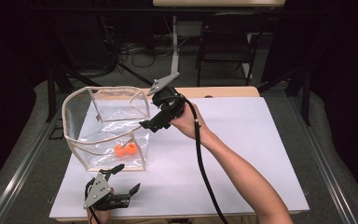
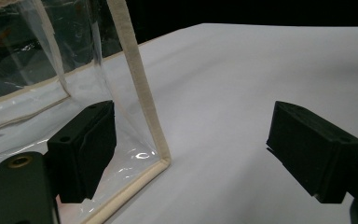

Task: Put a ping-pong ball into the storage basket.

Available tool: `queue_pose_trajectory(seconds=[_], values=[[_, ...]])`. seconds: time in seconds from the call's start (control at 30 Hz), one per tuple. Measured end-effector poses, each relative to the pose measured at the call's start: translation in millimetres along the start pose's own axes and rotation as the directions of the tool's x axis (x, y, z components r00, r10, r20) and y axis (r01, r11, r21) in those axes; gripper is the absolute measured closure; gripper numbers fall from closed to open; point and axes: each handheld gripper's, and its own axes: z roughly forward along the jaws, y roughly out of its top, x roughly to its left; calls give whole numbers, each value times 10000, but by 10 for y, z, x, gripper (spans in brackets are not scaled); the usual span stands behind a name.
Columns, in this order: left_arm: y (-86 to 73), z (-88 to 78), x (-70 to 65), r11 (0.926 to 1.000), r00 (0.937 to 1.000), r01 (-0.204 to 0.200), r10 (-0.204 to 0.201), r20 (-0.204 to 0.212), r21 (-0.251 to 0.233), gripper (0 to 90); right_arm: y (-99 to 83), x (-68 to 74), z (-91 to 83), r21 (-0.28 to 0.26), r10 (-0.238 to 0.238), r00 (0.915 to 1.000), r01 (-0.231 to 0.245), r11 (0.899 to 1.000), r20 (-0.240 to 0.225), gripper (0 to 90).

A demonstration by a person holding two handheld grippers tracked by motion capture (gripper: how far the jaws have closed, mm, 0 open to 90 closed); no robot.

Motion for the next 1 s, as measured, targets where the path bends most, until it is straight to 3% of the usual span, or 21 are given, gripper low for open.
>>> queue_pose_trajectory(seconds=[0.73, 1.0], values=[[-7, 15, 20, 9999, 9999, 131, -132, -13, -24, 157, -570, -23, -295, 303, 122, 9984, -139, 9994, 557, 0], [1, 5, 35, 9999, 9999, 122, -122, -64, -66, 157, -880, -93, -437, 352, 568, 9935, -606, 9975, 983, 0]])
